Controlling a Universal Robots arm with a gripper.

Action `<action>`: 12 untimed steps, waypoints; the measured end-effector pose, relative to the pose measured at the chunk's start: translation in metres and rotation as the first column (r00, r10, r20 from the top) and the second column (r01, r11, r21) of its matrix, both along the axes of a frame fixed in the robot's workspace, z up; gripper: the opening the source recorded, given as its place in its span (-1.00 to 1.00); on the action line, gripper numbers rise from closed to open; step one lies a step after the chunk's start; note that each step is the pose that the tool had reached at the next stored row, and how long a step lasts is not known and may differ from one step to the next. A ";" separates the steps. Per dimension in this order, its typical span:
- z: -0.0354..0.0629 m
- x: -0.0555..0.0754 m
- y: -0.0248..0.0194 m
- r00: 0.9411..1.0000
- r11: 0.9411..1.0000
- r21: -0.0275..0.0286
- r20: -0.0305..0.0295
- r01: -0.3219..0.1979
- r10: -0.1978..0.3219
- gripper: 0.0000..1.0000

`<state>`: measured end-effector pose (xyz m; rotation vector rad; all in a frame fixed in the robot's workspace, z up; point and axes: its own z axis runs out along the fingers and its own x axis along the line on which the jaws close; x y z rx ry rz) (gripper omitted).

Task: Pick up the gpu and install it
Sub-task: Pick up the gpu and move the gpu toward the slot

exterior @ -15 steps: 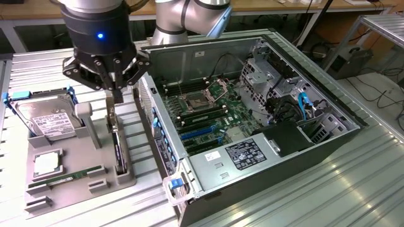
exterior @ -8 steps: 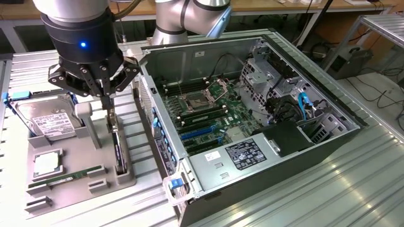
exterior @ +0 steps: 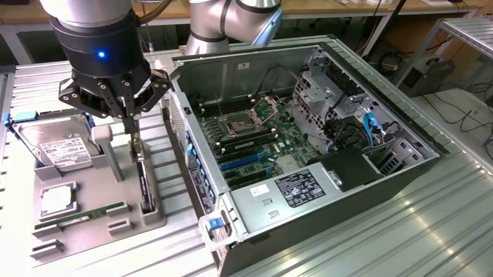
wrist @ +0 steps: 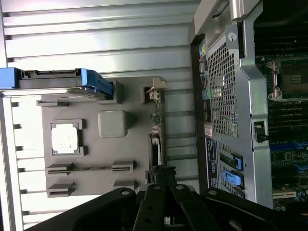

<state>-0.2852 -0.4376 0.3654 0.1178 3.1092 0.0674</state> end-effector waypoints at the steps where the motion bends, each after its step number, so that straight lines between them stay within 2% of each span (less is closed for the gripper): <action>1: 0.0000 0.000 0.0000 1.000 1.000 0.000 0.000 0.000 0.000 -0.79; 6: 0.0000 0.000 0.0000 1.000 1.000 0.000 0.000 0.000 0.000 -0.77; 7: 0.0000 0.000 0.0000 1.000 1.000 0.000 0.000 0.000 0.000 -0.66; 8: 0.0000 0.000 0.0000 1.000 1.000 0.000 0.000 0.000 0.000 -0.66; 11: 0.0000 0.000 0.0000 1.000 1.000 0.000 0.000 0.000 0.000 -0.29; 12: 0.0000 0.000 0.0000 1.000 1.000 0.000 0.000 0.000 0.000 -0.29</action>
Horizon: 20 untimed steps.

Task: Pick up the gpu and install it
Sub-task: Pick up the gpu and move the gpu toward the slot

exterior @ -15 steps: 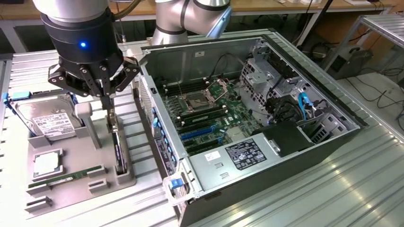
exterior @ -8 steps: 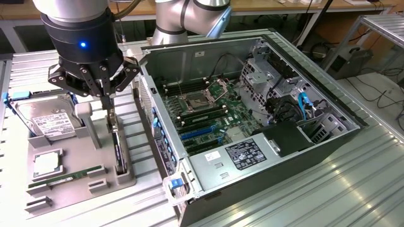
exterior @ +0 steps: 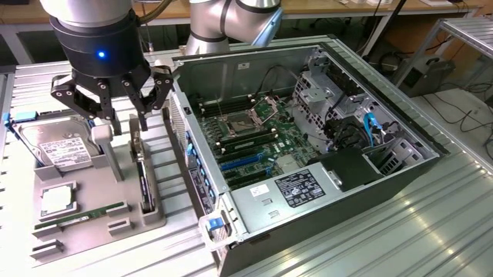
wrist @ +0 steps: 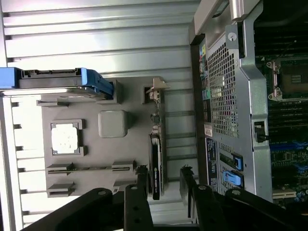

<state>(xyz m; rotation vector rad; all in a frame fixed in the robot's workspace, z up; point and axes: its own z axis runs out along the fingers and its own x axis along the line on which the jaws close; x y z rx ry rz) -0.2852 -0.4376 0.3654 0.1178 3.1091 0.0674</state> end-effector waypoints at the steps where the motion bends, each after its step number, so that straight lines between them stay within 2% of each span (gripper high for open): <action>1: 0.0000 0.000 0.0000 1.000 1.000 0.000 0.000 0.000 0.000 -0.15; 3: -0.0021 0.000 0.0000 1.000 1.000 0.000 0.000 0.000 0.000 -0.15; 7: -0.0157 0.000 0.0000 1.000 1.000 0.000 0.000 0.000 0.000 -0.15; 20: -0.0424 0.000 0.0001 1.000 1.000 0.000 0.000 0.000 0.000 -0.15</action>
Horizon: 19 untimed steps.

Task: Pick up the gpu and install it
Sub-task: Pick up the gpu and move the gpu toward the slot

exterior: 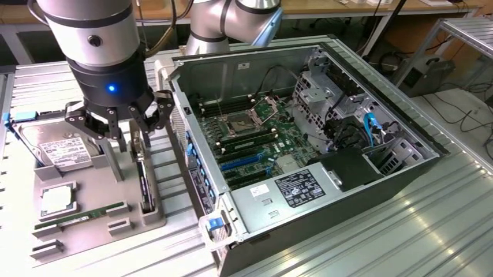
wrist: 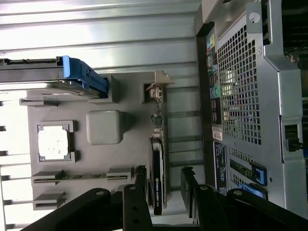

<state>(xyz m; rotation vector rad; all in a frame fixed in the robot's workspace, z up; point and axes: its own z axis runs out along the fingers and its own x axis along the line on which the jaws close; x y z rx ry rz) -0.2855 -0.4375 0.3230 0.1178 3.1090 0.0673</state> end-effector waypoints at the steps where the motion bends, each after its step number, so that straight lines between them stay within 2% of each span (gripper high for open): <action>1: -0.0026 0.000 0.0001 1.000 1.000 0.000 0.000 0.000 0.000 -0.15; 13: -0.0257 0.000 0.0003 1.000 1.000 0.000 0.000 0.000 0.000 -0.15; 14: -0.0312 0.000 0.0003 1.000 1.000 0.000 0.000 0.001 -0.001 -0.15; 19: -0.0410 0.000 0.0003 1.000 1.000 0.000 0.000 0.003 -0.003 -0.15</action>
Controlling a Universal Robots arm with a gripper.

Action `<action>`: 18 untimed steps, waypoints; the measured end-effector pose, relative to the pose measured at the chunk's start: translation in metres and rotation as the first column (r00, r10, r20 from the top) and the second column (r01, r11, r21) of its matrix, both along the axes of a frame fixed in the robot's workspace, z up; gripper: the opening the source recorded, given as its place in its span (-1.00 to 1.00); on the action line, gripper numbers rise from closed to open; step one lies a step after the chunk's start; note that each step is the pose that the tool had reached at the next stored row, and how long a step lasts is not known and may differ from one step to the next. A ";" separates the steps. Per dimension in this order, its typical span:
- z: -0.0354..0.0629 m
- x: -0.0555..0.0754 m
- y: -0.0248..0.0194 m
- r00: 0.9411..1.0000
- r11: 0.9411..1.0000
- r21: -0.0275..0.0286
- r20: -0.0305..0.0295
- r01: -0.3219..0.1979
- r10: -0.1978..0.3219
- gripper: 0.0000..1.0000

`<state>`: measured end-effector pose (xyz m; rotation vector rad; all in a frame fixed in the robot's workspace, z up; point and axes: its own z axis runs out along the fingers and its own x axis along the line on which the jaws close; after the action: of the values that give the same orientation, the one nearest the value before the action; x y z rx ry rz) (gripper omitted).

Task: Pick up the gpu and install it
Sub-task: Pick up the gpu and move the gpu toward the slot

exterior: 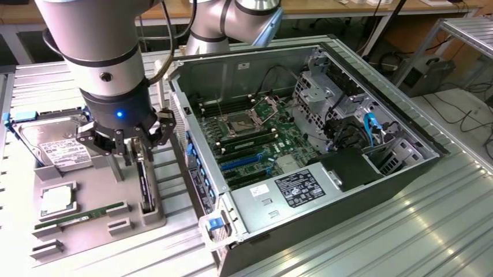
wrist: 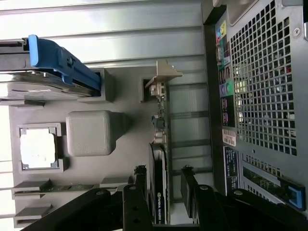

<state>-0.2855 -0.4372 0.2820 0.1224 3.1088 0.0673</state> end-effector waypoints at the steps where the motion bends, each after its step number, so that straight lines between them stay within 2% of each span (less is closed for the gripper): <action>1: -0.0016 0.000 0.0000 1.000 1.000 0.000 0.000 0.000 0.000 -0.15; 9: -0.0177 0.000 0.0001 1.000 1.000 0.000 -0.002 0.002 -0.002 -0.15; 13: -0.0237 0.000 0.0000 1.000 1.000 0.000 -0.009 0.005 -0.005 -0.15; 16: -0.0255 0.000 0.0000 1.000 1.000 0.001 -0.020 0.007 -0.007 -0.15; 18: -0.0272 0.000 0.0000 1.000 1.000 0.001 -0.024 0.009 -0.009 -0.15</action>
<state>-0.2856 -0.4372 0.2547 0.1381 3.1324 0.0680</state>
